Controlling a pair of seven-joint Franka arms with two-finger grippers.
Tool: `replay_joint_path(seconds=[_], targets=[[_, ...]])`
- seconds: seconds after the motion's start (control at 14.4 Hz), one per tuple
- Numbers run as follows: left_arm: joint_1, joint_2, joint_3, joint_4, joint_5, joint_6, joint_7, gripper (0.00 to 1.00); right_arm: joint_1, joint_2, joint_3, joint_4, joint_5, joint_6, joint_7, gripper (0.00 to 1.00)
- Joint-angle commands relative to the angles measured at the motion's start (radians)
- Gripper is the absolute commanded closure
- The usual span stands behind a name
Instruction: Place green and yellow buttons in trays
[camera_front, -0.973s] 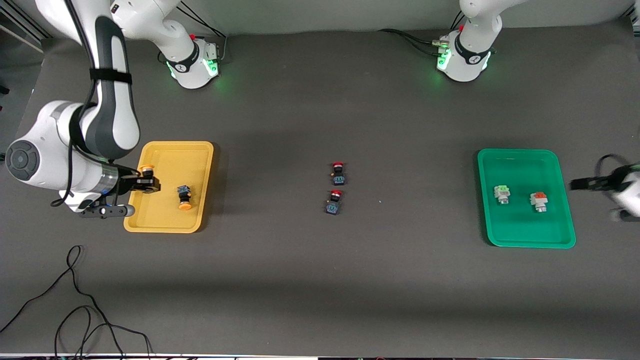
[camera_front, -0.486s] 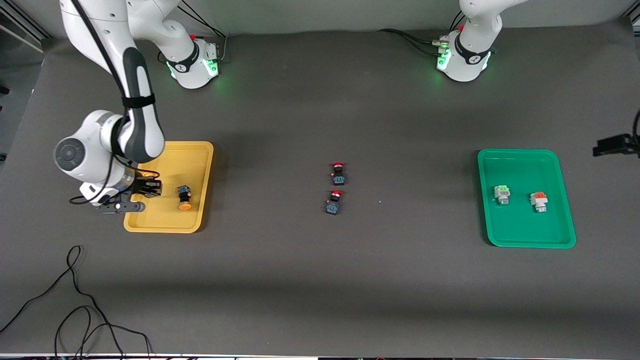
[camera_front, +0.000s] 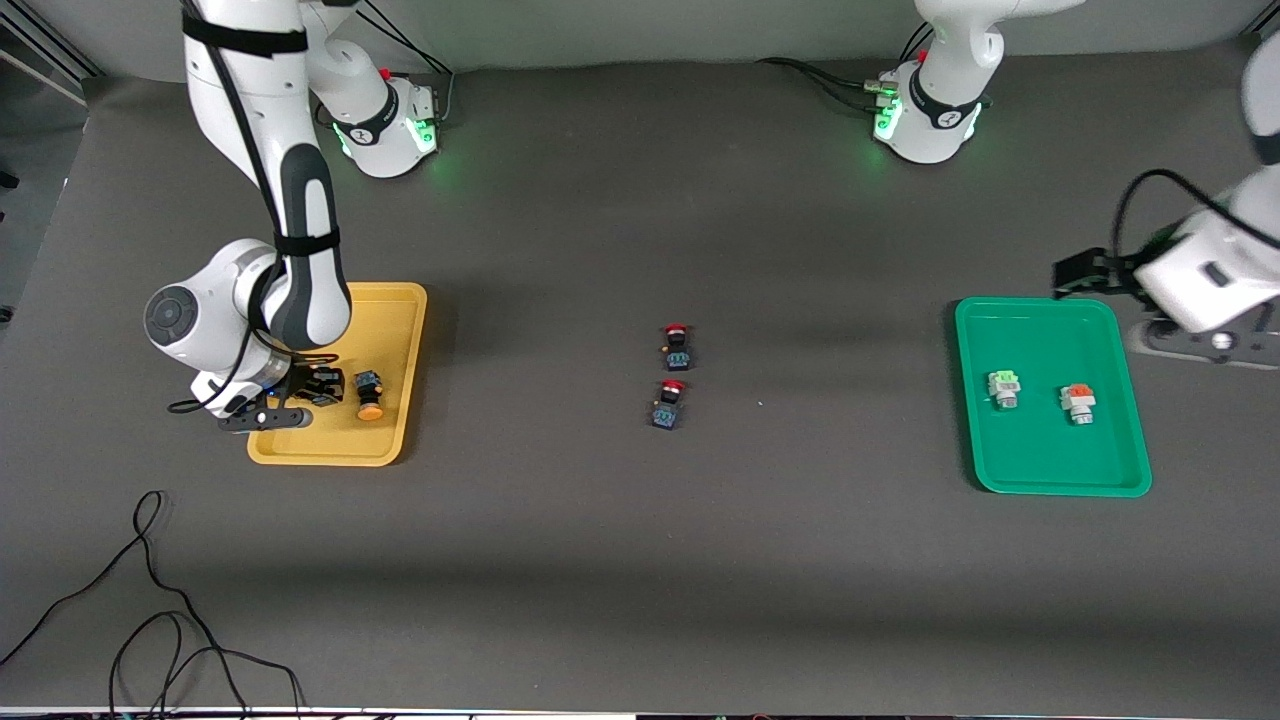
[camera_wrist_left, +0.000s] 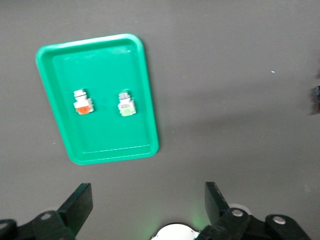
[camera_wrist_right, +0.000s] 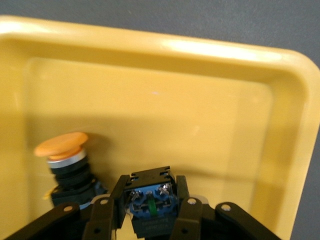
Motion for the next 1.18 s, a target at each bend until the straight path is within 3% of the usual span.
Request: replay_joint_path(seconds=[0.0,0.07,0.14,0.21,0.28,0.42,0.56,0.63,0.76,0.9,1.11], targets=[[-0.078,-0.075,0.095,-0.065,-0.037,0.029,-0.001,0.00,0.006,0.025,-0.005,0.015,0.038,0.019,-0.040,1.00],[-0.078,-0.091,0.100,-0.081,-0.050,0.037,-0.001,0.00,0.006,0.023,-0.005,0.015,0.038,0.018,-0.040,1.00],[-0.078,-0.091,0.107,-0.080,-0.051,0.037,0.000,0.00,0.006,0.022,-0.005,0.018,0.038,0.018,-0.040,0.82],[-0.079,-0.089,0.109,-0.079,-0.051,0.037,-0.001,0.00,0.008,0.014,-0.006,0.018,0.038,0.013,-0.040,0.24],[-0.079,-0.088,0.109,-0.074,-0.051,0.034,-0.001,0.00,0.018,0.005,-0.009,0.016,0.038,0.009,-0.040,0.01],[-0.076,-0.079,0.106,-0.056,-0.050,0.025,-0.007,0.00,0.028,-0.062,-0.027,0.016,0.029,-0.013,-0.031,0.00],[-0.073,-0.072,0.106,-0.042,-0.051,0.018,-0.007,0.00,0.043,-0.133,-0.095,0.021,0.018,-0.118,-0.025,0.00],[-0.072,-0.072,0.106,-0.042,-0.051,0.018,-0.007,0.00,0.098,-0.152,-0.157,0.035,-0.009,-0.169,-0.017,0.00],[-0.073,-0.072,0.106,-0.040,-0.051,0.015,-0.007,0.00,0.243,-0.147,-0.356,0.102,-0.089,-0.331,0.041,0.00],[-0.072,-0.072,0.101,-0.039,-0.051,0.014,-0.009,0.00,0.323,-0.149,-0.469,0.159,-0.116,-0.495,0.087,0.00],[-0.063,-0.074,0.098,-0.039,-0.053,0.014,-0.009,0.00,0.492,-0.143,-0.697,0.262,-0.165,-0.670,0.155,0.00]])
